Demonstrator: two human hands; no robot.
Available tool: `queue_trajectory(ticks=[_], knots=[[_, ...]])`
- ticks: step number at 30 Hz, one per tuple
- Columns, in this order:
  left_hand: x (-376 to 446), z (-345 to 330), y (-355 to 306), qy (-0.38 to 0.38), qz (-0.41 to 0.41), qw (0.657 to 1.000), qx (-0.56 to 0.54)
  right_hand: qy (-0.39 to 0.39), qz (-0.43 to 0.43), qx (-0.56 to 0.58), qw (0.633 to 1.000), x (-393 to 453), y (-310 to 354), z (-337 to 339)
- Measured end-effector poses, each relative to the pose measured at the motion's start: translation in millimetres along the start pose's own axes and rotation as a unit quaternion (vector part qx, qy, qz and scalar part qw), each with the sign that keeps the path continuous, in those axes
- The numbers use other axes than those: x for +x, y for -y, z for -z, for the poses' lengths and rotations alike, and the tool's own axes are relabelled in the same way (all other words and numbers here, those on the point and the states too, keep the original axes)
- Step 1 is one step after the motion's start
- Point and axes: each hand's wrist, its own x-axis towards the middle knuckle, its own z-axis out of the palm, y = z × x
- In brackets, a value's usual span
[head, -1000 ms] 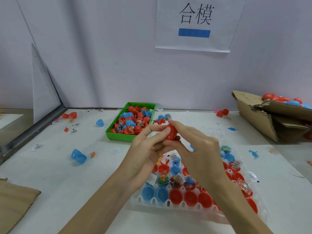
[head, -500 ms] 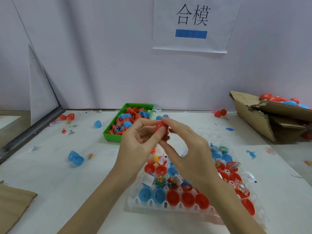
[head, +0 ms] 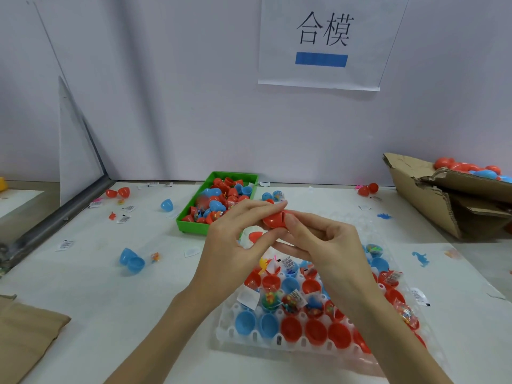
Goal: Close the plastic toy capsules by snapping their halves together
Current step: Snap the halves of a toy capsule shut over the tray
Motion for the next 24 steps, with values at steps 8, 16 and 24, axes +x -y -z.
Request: queue_trajectory(ticks=[8,16,24], knots=[[0,-4,-3,-0.010,-0.039,0.998,0.042,-0.035,0.011,0.020,0.999,-2,-1,-3],[5,9,2,-0.002,0.020,0.999,-0.048,0.035,0.045,-0.068,0.996,-2,5,-1],[7,13,4,0.008,0.005,0.999,-0.035,0.061,0.069,-0.157,0.983,-2,9,1]])
